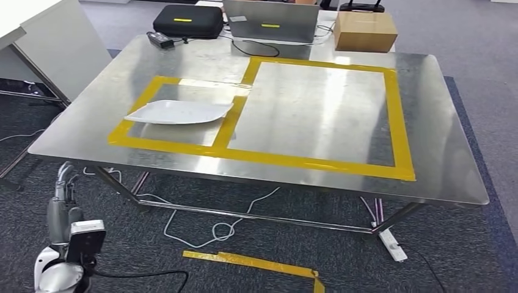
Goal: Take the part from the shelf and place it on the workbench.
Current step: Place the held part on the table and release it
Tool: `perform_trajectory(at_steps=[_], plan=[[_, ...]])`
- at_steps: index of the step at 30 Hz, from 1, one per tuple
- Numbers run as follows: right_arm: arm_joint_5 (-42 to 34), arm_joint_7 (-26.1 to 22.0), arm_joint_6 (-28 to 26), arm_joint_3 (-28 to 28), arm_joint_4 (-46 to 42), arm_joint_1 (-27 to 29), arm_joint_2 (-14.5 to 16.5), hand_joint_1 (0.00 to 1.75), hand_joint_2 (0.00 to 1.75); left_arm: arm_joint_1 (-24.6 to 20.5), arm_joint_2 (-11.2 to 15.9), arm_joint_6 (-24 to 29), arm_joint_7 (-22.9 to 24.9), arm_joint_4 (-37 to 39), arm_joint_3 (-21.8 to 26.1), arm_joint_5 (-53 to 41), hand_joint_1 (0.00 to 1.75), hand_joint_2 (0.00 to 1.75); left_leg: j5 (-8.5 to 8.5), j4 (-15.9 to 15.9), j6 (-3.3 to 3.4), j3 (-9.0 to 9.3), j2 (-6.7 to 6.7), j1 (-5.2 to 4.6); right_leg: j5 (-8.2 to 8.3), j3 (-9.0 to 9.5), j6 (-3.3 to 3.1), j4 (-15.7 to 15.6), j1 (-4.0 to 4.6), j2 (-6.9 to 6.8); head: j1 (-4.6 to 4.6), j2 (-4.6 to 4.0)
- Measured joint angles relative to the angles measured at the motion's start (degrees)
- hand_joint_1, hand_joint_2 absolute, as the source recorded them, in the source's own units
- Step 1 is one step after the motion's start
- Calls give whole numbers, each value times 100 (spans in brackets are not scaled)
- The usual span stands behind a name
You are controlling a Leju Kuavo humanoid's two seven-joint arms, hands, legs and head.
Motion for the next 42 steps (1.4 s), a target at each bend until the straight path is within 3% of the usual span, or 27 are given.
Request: perform_trajectory(at_steps=[2, 4, 6, 7, 9, 11, 12, 13, 14, 16, 18, 20, 22, 24, 26, 27, 28, 30, 31, 33, 34, 36, 37, 38, 39, 41, 42], plan=[[-120, 110, -40, 216, -160, 102, 0, 0, 0, 23, -120, 99, 3, 173, 301, 31, 0, 0, 102, 48, -47, -120, -3, -13, 71, 708, -40, -915, 10, 8, 0, 1], [-179, 163, -58, 372, -271, 159, -1, 0, 0, 28, -196, 143, 0, 318, 535, 42, 0, 0, 204, 79, -106, -180, 3, -22, -54, 1070, -105, -1496, 29, 19, -3, 1], [-203, 184, -66, 470, -331, 210, 0, 0, 0, 36, -239, 155, -1, 424, 691, 55, 0, 0, 277, 73, -174, -213, 0, -7, -27, 1027, -193, -1576, 33, 5, 2, 1], [-212, 197, -71, 510, -354, 236, 2, 0, 0, 42, -262, 155, 13, 475, 752, 73, 0, 0, 182, 116, -212, -241, -8, 5, 30, 978, -242, -1576, 29, -11, -2, 1], [-243, 250, -114, 586, -394, 274, 4, 0, 0, 38, -307, 154, 57, 620, 877, 126, 0, 0, -341, 521, -283, -348, -21, 36, 165, 845, -318, -1579, 14, -48, -11, 0], [-331, 344, -224, 671, -427, 309, 4, 0, 0, -3, -349, 136, 110, 898, 1037, 214, 0, 0, -900, 1257, -334, -463, -21, 64, 295, 688, -339, -1565, 18, -62, -20, 0], [-394, 400, -282, 723, -445, 327, 4, 0, 0, -36, -363, 105, 130, 1089, 1136, 278, 0, 0, -996, 1556, -350, -471, -21, 76, 355, 601, -334, -1548, 19, -64, -21, 0], [-453, 455, -329, 780, -466, 345, 4, 0, 0, -77, -379, 59, 148, 1311, 1245, 350, 0, 0, -959, 1701, -358, -411, -21, 87, 412, 517, -324, -1522, 20, -66, -21, 0], [-497, 502, -361, 831, -487, 358, 4, 0, 0, -128, -393, 5, 162, 1546, 1355, 415, 0, 0, -828, 1642, -358, -260, -21, 96, 466, 427, -313, -1487, 19, -68, -22, 0], [-526, 554, -390, 897, -512, 359, 4, 0, 0, -262, -410, -96, 177, 2026, 1561, 495, 0, 0, -587, 1005, -338, 286, -22, 107, 556, 270, -277, -1405, 20, -68, -23, 0], [-496, 559, -392, 914, -515, 338, 4, 0, 0, -430, -416, -179, 181, 2496, 1740, 523, 0, 0, -606, 251, -280, 804, -29, 94, 631, 152, -219, -1327, 37, -72, -21, 0], [-441, 546, -374, 915, -514, 312, 4, 0, 0, -570, -414, -246, 182, 2968, 1898, 487, 0, 0, -675, -50, -211, 928, -30, 71, 723, 66, -152, -1290, 51, -78, -20, 0], [-401, 536, -353, 910, -513, 299, 4, 0, 0, -673, -393, -257, 178, 3459, 1987, 295, 0, 0, -606, -73, -116, 803, -7, 75, 708, -41, -87, -1240, 38, -65, -19, 0], [-400, 539, -349, 906, -509, 299, 4, 0, 0, -780, -349, -233, 170, 3945, 2002, 8, 0, 0, -475, -87, -11, 642, 18, 72, 302, -218, -46, -900, 27, -34, 3, 0], [-431, 553, -352, 910, -506, 294, 4, 0, 0, -883, -299, -237, 178, 4382, 2002, -176, 0, 0, -338, -81, 41, 469, 23, 30, -255, -417, -33, -180, 28, -11, 26, 0], [-447, 557, -352, 911, -506, 293, 4, 0, 0, -926, -282, -244, 189, 4581, 2002, -227, 0, 0, -269, -76, 54, 381, 27, 5, -389, -455, -37, 144, 31, -6, 28, 0], [-450, 559, -344, 911, -506, 293, 3, 0, 0, -960, -271, -249, 203, 4759, 2000, -266, 0, 0, -203, -70, 62, 295, 31, -22, -385, -422, -51, 320, 38, -5, 28, 0], [-421, 548, -291, 889, -506, 296, 2, 0, 0, -1014, -257, -255, 251, 5041, 1992, -322, 0, 0, -87, -61, 68, 150, 37, -66, -86, -60, -119, 57, 72, -4, 28, 0], [-393, 537, -249, 868, -507, 291, 2, 0, 0, -1043, -251, -268, 277, 5152, 1988, -328, 0, 0, -32, -57, 67, 99, 37, -80, 53, 256, -175, -339, 104, -1, 26, 0], [-341, 504, -170, 811, -511, 263, -6, 0, 0, -1104, -240, -333, 331, 5338, 1984, -298, 0, 0, 81, -45, 48, 16, 36, -109, 113, 895, -267, -1250, 165, -4, 27, 0], [-322, 488, -143, 787, -513, 245, -10, 0, 0, -1133, -235, -372, 356, 5426, 1981, -277, 0, 0, 145, -41, 33, -18, 39, -114, 77, 1060, -288, -1546, 187, -2, 26, 0], [-304, 464, -111, 743, -510, 234, -12, 0, 0, -1166, -207, -422, 394, 5575, 1981, -257, 0, 0, 264, -50, -10, -85, 43, -116, 97, 1075, -294, -1741, 184, -4, 31, 0], [-298, 458, -103, 724, -507, 237, -10, 0, 0, -1172, -191, -436, 409, 5647, 1981, -254, 0, 0, 238, -34, -46, -118, 31, -109, 158, 1009, -315, -1745, 174, -9, 36, 0], [-295, 453, -97, 707, -503, 241, -9, 0, 0, -1174, -175, -443, 424, 5709, 1981, -257, 0, 0, 97, 66, -93, -162, 15, -94, 225, 958, -351, -1754, 157, -23, 37, 0], [-293, 450, -91, 695, -500, 242, -7, 0, 0, -1176, -157, -447, 441, 5765, 1980, -262, 0, 0, -134, 266, -144, -225, 0, -75, 291, 905, -383, -1760, 139, -36, 33, 0], [-297, 444, -81, 683, -496, 237, -7, 0, 0, -1188, -137, -450, 470, 5866, 1980, -271, 0, 0, -721, 1003, -244, -400, -13, -3, 389, 774, -417, -1706, 130, -50, 21, 0], [-301, 443, -78, 680, -493, 234, -7, 0, 0, -1194, -128, -449, 477, 5906, 1980, -274, 0, 0, -893, 1363, -281, -465, -13, 29, 429, 694, -407, -1661, 121, -51, 17, 0]])
